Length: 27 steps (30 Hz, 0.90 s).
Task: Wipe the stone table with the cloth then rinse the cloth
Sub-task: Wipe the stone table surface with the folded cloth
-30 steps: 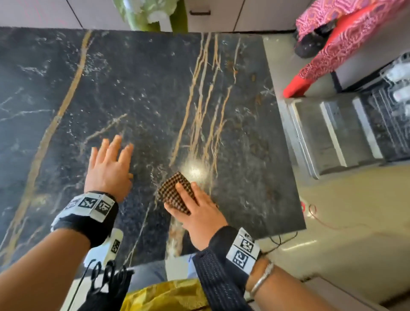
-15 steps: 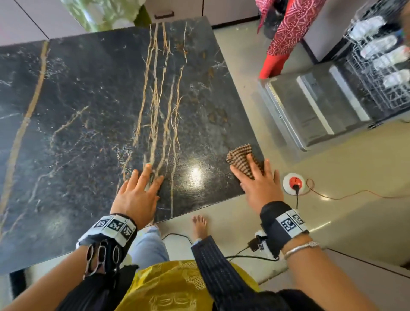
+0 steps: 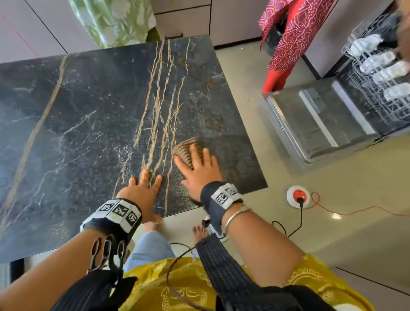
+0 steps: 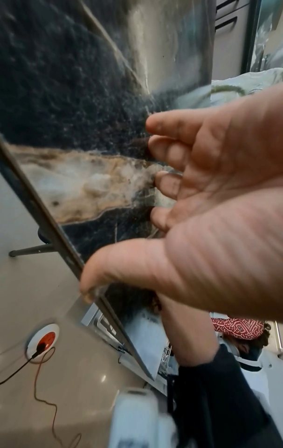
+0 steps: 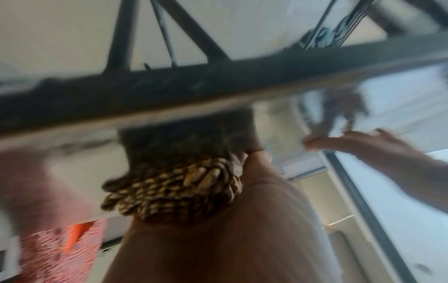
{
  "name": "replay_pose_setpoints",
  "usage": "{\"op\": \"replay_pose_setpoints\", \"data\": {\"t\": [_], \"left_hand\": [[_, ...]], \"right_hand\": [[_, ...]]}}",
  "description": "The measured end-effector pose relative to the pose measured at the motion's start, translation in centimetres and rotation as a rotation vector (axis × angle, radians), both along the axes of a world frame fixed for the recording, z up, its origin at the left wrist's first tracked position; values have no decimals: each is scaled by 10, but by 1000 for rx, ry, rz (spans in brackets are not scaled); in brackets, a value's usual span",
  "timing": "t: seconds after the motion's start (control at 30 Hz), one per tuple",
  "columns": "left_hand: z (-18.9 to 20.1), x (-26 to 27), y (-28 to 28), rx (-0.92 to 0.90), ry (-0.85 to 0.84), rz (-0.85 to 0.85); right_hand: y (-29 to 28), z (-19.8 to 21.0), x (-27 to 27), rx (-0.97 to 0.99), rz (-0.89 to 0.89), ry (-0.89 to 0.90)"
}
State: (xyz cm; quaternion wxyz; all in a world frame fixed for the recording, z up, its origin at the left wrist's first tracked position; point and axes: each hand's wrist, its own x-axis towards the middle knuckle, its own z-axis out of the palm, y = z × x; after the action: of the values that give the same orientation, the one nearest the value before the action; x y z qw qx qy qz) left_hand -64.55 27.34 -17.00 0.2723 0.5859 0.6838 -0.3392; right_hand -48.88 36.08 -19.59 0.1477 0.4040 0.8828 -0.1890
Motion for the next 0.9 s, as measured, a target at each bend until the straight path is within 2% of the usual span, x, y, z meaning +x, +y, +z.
{"op": "replay_pose_setpoints", "data": {"t": [0.1, 0.17, 0.3, 0.4, 0.5, 0.63, 0.77, 0.9], "left_hand": [[5, 1, 5, -25, -8, -16], [7, 2, 6, -41, -6, -23], [13, -1, 7, -75, -3, -56], [15, -3, 9, -90, -25, -59], [16, -6, 10, -113, -45, -47], [18, -12, 14, -154, -81, -33], [20, -13, 20, -187, -67, -54], [22, -9, 23, -211, -39, -71]], "right_hand": [[-26, -1, 5, 11, 166, 29], [-31, -3, 26, 31, 155, 38], [-8, -2, 83, 34, -148, -33], [29, 2, 100, -10, -363, -105], [62, 3, 78, -42, -417, -180], [87, 2, 32, -38, -480, -116], [101, 8, -6, -127, -355, -103], [82, 9, -24, -130, 0, -97]]}}
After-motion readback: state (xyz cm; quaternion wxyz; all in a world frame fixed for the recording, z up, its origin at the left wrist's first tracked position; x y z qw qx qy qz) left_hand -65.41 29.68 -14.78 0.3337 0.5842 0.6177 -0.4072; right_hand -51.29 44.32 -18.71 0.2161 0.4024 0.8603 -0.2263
